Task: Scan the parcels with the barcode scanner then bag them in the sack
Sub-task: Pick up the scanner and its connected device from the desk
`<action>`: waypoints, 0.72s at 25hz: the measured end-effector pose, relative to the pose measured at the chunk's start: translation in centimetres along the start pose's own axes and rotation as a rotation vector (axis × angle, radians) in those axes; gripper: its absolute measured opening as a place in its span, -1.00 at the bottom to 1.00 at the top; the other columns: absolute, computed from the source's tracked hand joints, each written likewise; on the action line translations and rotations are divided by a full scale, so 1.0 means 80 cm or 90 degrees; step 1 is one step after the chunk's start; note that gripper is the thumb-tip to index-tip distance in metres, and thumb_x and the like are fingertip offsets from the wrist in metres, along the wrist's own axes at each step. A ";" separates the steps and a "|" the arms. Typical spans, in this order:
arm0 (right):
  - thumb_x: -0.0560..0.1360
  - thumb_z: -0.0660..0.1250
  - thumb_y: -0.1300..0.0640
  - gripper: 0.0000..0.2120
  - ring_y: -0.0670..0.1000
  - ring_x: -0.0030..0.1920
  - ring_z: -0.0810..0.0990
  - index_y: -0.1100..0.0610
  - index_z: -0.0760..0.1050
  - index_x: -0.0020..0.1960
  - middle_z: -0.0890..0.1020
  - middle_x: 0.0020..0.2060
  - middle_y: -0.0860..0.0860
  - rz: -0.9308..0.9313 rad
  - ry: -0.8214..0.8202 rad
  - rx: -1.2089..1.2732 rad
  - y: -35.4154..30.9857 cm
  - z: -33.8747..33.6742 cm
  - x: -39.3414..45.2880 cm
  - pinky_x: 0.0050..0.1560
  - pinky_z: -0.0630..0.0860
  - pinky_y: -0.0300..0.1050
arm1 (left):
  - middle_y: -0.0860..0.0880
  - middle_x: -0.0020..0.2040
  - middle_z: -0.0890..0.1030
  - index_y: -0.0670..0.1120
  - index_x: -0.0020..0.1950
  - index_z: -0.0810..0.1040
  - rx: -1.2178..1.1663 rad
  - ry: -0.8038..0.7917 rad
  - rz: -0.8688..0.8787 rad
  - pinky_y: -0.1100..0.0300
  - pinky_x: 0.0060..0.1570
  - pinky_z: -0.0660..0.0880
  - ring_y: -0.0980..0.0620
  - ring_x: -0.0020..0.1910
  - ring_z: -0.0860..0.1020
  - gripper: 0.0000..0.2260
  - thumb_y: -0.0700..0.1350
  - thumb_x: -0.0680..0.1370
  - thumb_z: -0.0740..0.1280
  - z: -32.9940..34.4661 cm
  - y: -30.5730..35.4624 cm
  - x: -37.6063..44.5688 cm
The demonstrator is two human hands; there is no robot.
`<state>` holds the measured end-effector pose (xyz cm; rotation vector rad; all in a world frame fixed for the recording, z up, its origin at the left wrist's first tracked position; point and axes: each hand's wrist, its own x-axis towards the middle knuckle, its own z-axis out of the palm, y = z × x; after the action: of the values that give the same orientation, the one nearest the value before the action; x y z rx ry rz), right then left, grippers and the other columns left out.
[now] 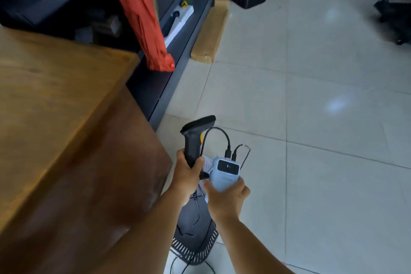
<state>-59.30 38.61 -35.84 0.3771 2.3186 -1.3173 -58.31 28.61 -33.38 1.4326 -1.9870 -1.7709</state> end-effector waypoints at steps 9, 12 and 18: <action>0.31 0.54 0.01 -0.18 0.19 0.14 0.44 0.28 0.18 0.37 0.27 0.19 0.16 0.217 -0.031 -0.081 0.223 0.149 0.085 0.12 0.47 -0.04 | -0.08 0.01 0.51 -0.10 0.27 0.30 0.198 -0.107 -0.109 0.17 -0.27 0.38 -0.06 -0.10 0.48 -0.71 -0.10 0.60 0.28 0.042 -0.263 0.122; 0.33 0.53 -0.01 -0.15 0.23 0.22 0.40 0.31 0.14 0.38 0.25 0.29 0.23 0.270 -0.034 -0.125 0.285 0.197 0.121 0.16 0.45 -0.01 | -0.12 0.10 0.52 -0.13 0.30 0.31 0.259 -0.130 -0.110 0.17 -0.11 0.36 -0.04 -0.03 0.46 -0.69 -0.12 0.60 0.28 0.056 -0.331 0.162; 0.32 0.51 -0.10 -0.05 0.25 0.34 0.34 0.34 0.07 0.43 0.25 0.35 0.26 0.312 -0.032 -0.195 0.375 0.275 0.204 0.30 0.40 0.11 | -0.16 0.28 0.49 -0.13 0.42 0.30 0.407 -0.147 -0.068 0.10 0.14 0.40 -0.10 0.18 0.48 -0.58 -0.04 0.60 0.27 0.085 -0.437 0.251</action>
<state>-54.79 35.16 -76.07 0.7399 2.1506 -0.7181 -54.27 24.21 -73.87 1.5613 -2.8265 -1.4482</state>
